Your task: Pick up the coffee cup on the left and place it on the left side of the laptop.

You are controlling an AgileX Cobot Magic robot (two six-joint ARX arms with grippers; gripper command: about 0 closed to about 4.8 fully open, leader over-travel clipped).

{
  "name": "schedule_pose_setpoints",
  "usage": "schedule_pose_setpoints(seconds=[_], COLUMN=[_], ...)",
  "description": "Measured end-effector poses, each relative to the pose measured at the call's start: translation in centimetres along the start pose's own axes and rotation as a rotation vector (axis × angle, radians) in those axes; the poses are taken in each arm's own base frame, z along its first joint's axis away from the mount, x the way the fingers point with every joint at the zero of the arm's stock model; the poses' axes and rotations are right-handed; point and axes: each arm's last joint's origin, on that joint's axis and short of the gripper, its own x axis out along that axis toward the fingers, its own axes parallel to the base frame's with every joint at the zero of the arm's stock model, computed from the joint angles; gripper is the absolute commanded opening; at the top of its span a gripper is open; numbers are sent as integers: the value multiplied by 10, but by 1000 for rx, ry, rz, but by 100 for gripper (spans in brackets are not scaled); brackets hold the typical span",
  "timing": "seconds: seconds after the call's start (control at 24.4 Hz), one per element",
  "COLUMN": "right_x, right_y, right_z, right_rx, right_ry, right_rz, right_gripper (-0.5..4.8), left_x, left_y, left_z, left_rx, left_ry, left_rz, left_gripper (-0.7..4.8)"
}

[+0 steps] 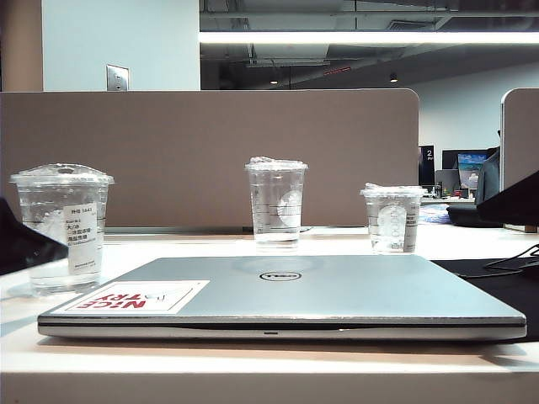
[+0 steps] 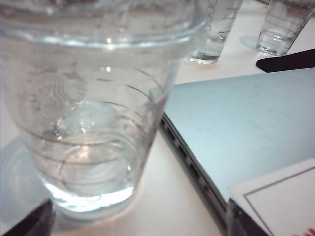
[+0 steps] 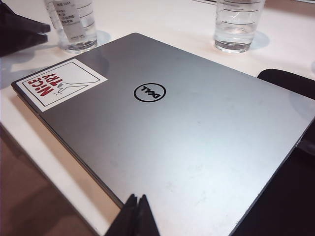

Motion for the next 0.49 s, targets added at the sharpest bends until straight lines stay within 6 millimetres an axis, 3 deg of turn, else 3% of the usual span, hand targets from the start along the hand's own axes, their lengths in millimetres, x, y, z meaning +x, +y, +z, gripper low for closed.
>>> schedule_pose_setpoints(seconds=[0.16, 0.25, 0.29, 0.33, 0.37, 0.41, 0.49], right_x=[0, -1, -1, -2, -2, -2, -2], right_y=[0, 0, 0, 0, 0, 0, 0], right_z=[0, 1, 1, 2, 2, 3, 3], right_rx=[0, 0, 0, -1, -1, -1, -1], right_ry=[-3, -11, -18, -25, -32, -34, -39], right_rz=[0, 0, -1, -1, -1, -1, -1], right_gripper=[-4, -4, -4, -4, -4, -4, -4], left_x=[-10, -11, -11, -11, -11, -11, -11], left_y=[-7, -9, -9, -9, -9, -9, -10], left_z=[8, 9, 9, 9, 9, 9, 9], left_rx=[-49, -82, -90, -97, -103, -105, -111], left_ry=[-27, -18, -18, -18, -15, -14, -10], left_rz=[-48, -77, -81, -84, -91, -98, -130], left_gripper=[430, 386, 309, 88, -21, 4, -6])
